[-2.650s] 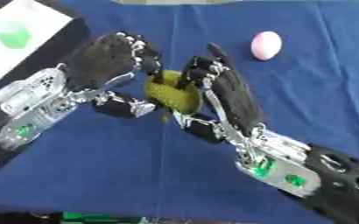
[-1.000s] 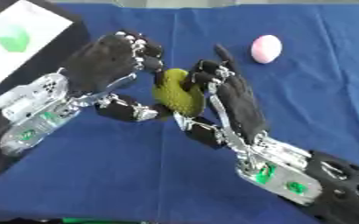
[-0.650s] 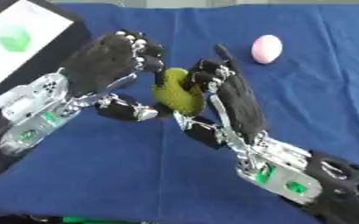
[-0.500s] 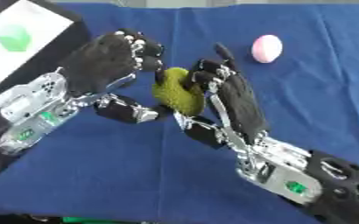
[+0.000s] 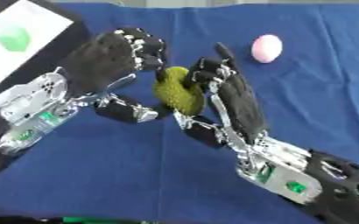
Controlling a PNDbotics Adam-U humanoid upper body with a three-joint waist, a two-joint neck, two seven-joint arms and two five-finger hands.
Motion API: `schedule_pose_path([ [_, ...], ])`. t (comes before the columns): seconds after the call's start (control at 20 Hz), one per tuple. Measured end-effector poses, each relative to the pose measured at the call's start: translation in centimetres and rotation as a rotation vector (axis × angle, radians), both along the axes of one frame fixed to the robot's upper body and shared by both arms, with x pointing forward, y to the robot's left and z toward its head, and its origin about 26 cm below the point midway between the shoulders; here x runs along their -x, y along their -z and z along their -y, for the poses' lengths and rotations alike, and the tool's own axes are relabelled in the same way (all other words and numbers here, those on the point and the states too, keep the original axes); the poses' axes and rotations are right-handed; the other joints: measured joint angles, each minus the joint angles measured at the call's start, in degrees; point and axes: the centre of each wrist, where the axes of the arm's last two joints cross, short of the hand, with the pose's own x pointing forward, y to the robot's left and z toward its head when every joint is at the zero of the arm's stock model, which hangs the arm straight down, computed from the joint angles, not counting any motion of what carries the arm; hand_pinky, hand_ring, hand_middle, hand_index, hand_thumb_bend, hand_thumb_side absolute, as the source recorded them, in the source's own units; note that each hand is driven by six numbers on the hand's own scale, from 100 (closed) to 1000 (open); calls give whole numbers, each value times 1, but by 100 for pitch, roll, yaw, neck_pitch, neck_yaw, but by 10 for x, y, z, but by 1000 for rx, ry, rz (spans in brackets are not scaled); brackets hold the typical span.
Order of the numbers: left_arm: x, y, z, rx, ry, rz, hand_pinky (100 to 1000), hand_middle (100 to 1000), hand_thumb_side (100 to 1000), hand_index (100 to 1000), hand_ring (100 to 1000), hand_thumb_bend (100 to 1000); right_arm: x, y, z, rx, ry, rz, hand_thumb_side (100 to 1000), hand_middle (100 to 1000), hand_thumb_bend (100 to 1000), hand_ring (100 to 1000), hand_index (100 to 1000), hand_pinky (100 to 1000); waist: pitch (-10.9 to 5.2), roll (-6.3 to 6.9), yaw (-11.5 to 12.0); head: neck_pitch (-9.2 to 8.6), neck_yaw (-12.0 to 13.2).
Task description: Pick up the objects with one hand, pass them to the other hand, and then place them into the box on the other side of the table.
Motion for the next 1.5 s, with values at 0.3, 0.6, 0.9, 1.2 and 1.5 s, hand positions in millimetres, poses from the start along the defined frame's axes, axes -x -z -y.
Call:
schedule_pose_path([
  [0.3, 4, -2, 2, 10, -31, 35, 712, 722, 494, 905, 685, 597, 0, 0, 0, 0, -2, 2, 100, 520, 302, 403, 463, 1000, 0, 2, -8, 0, -1],
  [0.6, 6, -2, 4, 16, -61, 58, 716, 733, 510, 916, 696, 607, 0, 0, 0, 0, -3, 2, 100, 520, 302, 402, 462, 1000, 6, 3, -14, 0, -1],
  [0.9, 6, -2, 4, 20, -86, 75, 717, 738, 549, 929, 707, 638, 0, 0, 0, 0, -3, 2, 100, 519, 300, 400, 461, 1000, 11, 6, -19, 0, -1],
  [1.2, 6, -2, 4, 29, -123, 109, 726, 743, 573, 927, 718, 658, 0, 0, 0, 3, -3, 4, 100, 519, 301, 400, 460, 1000, 19, 19, -7, 1, -15],
  [1.5, 8, -2, 6, 27, -122, 109, 733, 743, 529, 922, 723, 597, -1, 1, 1, 5, -2, 3, 100, 519, 304, 400, 460, 1000, 24, 8, -20, 1, -13],
])
